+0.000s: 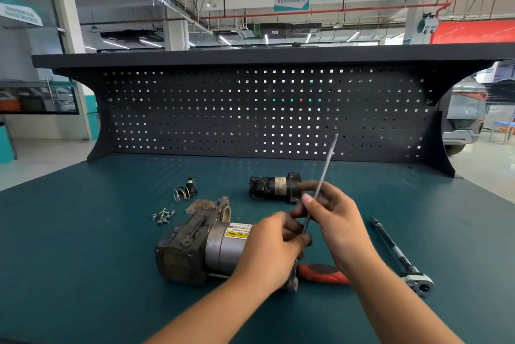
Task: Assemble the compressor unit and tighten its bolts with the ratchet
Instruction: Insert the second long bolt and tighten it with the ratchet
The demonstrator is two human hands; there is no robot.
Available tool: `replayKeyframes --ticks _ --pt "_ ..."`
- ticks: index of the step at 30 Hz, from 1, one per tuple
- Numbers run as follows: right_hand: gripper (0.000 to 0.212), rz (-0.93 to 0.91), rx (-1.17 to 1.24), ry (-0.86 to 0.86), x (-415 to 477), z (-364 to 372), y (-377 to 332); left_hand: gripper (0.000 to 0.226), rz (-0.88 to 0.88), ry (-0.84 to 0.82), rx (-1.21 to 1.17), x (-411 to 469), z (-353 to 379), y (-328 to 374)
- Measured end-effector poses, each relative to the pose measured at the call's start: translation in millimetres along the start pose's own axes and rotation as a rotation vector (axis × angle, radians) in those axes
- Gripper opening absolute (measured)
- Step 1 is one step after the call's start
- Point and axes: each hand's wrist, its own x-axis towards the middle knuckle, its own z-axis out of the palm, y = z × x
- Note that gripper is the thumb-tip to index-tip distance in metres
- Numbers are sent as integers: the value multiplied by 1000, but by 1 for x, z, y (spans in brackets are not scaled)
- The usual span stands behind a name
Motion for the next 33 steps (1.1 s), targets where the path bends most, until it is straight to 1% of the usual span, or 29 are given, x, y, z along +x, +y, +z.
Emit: replayKeyframes --ticks 2,3,4,5,7,8,9,10,13,15,20,28,33 --pt "21 1 40 33 9 -21 2 16 206 60 254 5 -3 -4" --pt "23 28 17 47 15 -36 4 14 290 88 333 8 -8 -5" --pt "24 68 -56 37 19 -53 8 18 325 82 388 12 -12 -7" --pt "24 110 -169 -2 21 -70 13 30 299 36 445 17 -17 -10" --pt "22 205 -430 -154 20 -96 23 63 134 -156 598 27 -23 -16" --pt "22 258 -529 -239 17 -104 25 74 72 -239 698 30 -24 -18" --pt "21 297 -597 -297 15 -109 27 78 56 -277 778 32 -23 -20" --pt "21 317 -639 -321 14 -113 27 77 67 -272 826 33 -21 -22" --pt "16 314 -681 -348 16 -115 22 72 128 -152 848 32 -17 -27" --pt "14 291 -719 -387 15 -113 21 71 151 -111 836 32 -16 -29" --pt "13 270 -761 -384 13 -108 16 71 168 -88 820 32 -13 -31" --pt "16 273 -777 -339 11 -104 12 64 197 -34 777 31 -9 -31" --pt "16 240 -813 -315 9 -103 8 64 184 -32 759 29 -9 -29"
